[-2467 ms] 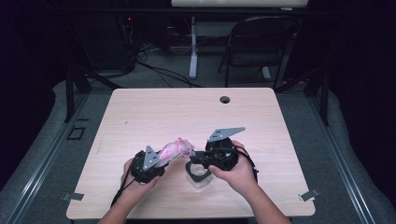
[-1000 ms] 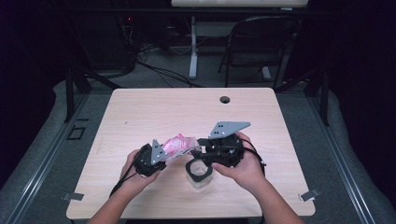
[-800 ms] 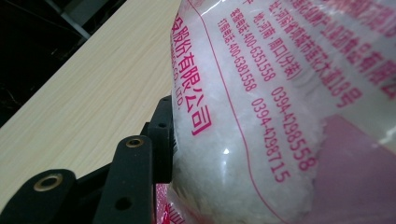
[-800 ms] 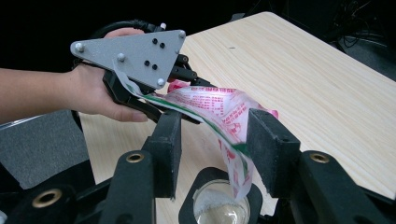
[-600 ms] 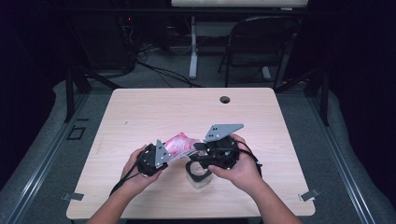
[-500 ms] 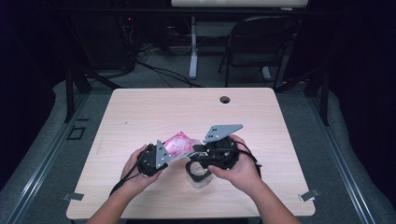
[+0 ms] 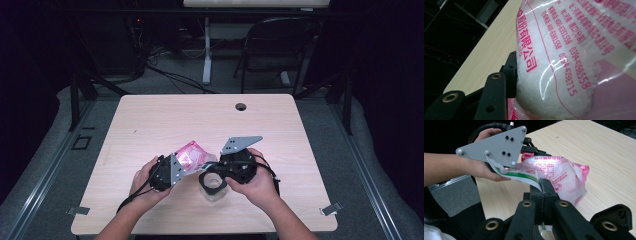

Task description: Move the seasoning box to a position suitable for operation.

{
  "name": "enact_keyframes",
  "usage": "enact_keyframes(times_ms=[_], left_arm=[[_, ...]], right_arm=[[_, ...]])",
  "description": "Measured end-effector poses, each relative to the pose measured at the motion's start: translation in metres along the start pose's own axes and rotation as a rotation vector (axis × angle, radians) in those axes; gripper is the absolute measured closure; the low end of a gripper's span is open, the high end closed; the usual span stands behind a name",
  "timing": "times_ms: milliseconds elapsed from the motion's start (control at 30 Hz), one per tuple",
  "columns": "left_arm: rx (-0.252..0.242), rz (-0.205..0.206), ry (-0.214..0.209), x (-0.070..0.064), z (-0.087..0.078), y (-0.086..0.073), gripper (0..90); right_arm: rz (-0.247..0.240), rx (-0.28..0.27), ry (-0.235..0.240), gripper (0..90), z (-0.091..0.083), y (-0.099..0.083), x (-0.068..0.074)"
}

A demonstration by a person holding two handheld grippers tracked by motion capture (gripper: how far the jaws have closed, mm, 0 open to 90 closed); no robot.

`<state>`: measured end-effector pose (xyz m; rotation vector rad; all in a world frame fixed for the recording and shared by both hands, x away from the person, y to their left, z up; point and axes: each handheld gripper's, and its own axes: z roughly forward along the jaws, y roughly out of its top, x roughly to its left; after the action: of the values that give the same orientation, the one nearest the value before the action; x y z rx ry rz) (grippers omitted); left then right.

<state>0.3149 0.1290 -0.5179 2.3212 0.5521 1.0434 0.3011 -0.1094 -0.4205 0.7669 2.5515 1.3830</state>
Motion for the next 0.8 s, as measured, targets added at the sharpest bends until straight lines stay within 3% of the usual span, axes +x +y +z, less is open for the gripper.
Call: enact_keyframes(times_ms=[467,800], left_arm=[[-0.005,0.032,0.027,-0.002,-0.001,0.0,58.7],[-0.012,0.099,0.102,-0.005,-0.005,0.002,59.1]], right_arm=[[0.044,0.001,0.019,90.0,0.0,-0.006,-0.003],[0.092,-0.016,0.036,90.0,0.0,-0.016,-0.007]])
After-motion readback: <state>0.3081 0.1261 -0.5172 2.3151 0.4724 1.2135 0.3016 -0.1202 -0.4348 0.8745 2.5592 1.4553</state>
